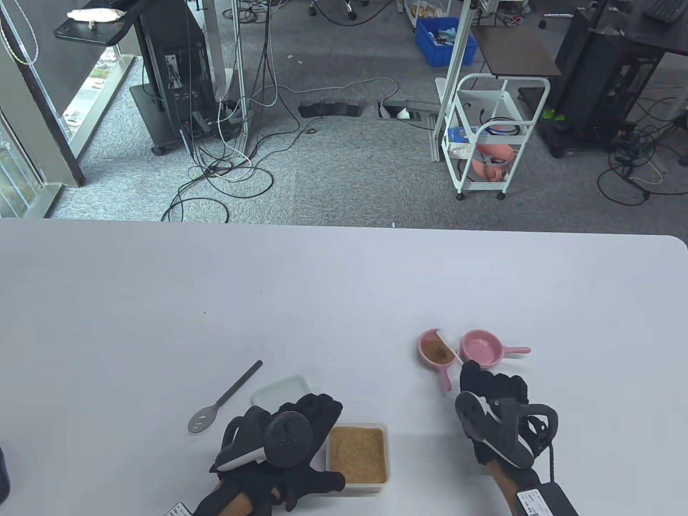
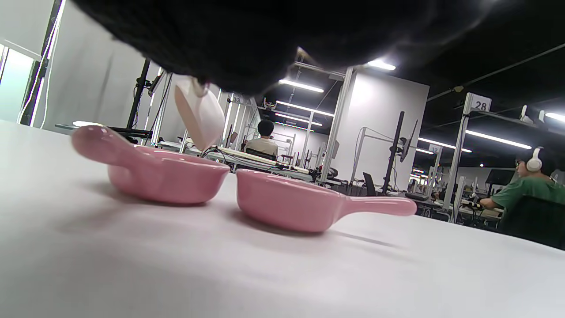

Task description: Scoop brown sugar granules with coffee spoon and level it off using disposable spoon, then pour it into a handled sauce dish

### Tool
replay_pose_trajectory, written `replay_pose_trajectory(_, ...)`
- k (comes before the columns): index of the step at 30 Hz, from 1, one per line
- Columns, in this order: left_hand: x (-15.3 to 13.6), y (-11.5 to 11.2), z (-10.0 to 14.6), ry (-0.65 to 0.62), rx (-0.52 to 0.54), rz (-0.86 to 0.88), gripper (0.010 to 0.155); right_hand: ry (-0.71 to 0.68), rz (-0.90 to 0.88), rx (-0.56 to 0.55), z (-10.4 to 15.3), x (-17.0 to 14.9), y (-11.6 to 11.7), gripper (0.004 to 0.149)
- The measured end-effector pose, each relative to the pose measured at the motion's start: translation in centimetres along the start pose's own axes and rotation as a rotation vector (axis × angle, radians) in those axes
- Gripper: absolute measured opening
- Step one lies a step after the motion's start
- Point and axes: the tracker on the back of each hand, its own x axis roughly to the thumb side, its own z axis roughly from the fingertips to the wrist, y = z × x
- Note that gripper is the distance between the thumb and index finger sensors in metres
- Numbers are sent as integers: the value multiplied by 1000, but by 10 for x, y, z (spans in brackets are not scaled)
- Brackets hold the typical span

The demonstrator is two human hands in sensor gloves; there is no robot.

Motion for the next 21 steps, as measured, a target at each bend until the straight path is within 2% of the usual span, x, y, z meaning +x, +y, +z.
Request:
replay_pose_trajectory(4, 0, -1, -1, 3, -1, -1, 108, 109, -150, 27, -1, -10, 0, 42)
replay_pose_trajectory(10, 0, -4, -4, 11, -14, -3, 108, 389, -630, 150, -1, -43, 9, 42)
replay_pose_trajectory(17, 0, -6, -6, 17, -29, -9, 109, 505, -979, 212, 5, -66, 11, 43)
replay_pose_trajectory(21, 0, -6, -7, 21, -42, -10, 108, 515, -1147, 245, 11, -71, 8, 43)
